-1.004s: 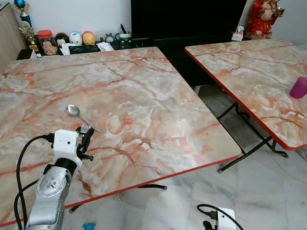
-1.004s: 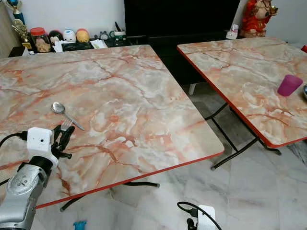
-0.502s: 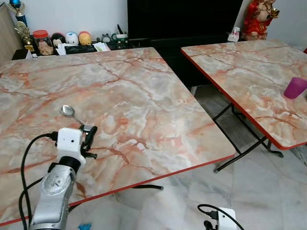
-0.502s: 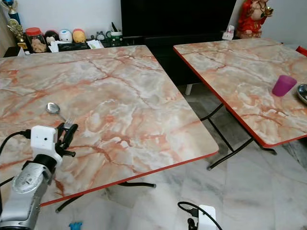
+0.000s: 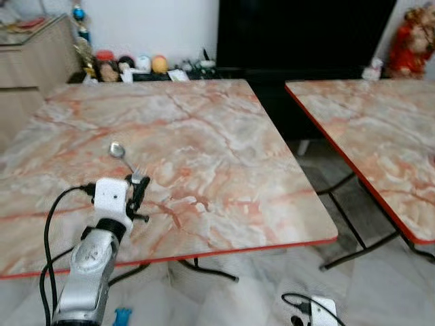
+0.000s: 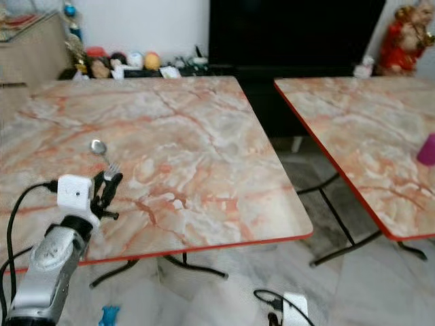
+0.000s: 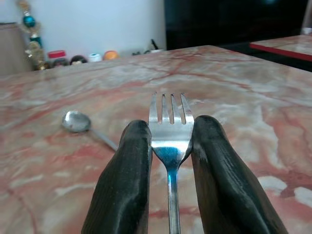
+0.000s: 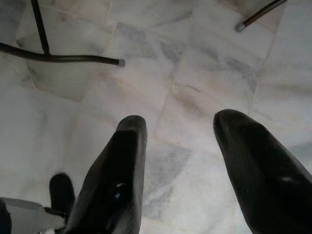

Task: Setting the table

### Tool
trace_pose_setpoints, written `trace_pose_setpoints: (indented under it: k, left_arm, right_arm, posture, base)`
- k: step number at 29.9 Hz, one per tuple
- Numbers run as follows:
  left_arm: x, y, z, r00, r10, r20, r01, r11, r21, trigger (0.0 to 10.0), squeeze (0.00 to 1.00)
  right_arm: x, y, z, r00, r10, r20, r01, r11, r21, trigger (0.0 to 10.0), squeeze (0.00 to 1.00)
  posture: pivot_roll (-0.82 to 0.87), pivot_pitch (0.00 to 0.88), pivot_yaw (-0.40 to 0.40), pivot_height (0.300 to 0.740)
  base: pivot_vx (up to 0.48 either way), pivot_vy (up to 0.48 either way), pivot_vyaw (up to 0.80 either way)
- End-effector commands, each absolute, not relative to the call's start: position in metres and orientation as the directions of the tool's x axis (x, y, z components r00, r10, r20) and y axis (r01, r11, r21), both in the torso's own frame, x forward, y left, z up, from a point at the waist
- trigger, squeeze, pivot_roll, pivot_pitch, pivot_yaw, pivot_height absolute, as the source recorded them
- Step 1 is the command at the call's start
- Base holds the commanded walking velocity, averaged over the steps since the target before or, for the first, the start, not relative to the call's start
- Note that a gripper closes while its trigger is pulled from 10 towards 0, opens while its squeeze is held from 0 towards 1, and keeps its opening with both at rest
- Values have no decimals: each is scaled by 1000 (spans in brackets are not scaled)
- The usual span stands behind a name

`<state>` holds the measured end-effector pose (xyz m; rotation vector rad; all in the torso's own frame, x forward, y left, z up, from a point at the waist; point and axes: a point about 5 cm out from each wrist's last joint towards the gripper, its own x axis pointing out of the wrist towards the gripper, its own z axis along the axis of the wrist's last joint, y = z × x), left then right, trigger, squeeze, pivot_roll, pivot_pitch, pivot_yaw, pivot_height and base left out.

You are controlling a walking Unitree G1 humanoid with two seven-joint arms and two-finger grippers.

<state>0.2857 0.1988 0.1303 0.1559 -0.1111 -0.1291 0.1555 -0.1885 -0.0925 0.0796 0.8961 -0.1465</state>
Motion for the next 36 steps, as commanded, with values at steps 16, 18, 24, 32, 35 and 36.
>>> trace_pose_setpoints:
  k: [16, 18, 24, 32, 35, 36]
  left_arm:
    - [290, 190, 126, 985, -158, 76, 143, 974, 176, 10000, 0]
    - [290, 188, 125, 984, -162, 74, 146, 973, 178, 10000, 0]
    - [291, 187, 126, 984, -165, 73, 150, 972, 179, 10000, 0]
    - [291, 187, 127, 984, -161, 76, 145, 973, 179, 10000, 0]
    - [292, 187, 127, 984, -162, 75, 146, 973, 180, 10000, 0]
    - [292, 187, 127, 984, -162, 74, 147, 973, 179, 10000, 0]
  right_arm:
    - [157, -190, -92, 617, -101, -781, 170, 985, 7, 10000, 0]
    - [157, -190, -92, 618, -100, -780, 169, 986, 7, 10000, 0]
    - [159, -190, -91, 625, -99, -774, 153, 988, -2, 10000, 0]
    - [159, -189, -91, 623, -96, -776, 163, 987, 8, 10000, 0]
    - [159, -189, -91, 623, -100, -776, 175, 984, 14, 10000, 0]
    - [159, -189, -91, 623, -100, -776, 175, 984, 14, 10000, 0]
  posture:
    - [100, 0, -71, 740]
    - [98, 0, -71, 740]
    - [99, 0, -72, 740]
    - [91, 0, -68, 740]
    - [87, 0, -67, 740]
    - [85, 0, -67, 740]
  base:
    - [0, -333, 0]
    - [0, -330, 0]
    - [0, -330, 0]
    - [0, -329, 500]
    - [0, -326, 0]
    - [0, -326, 0]
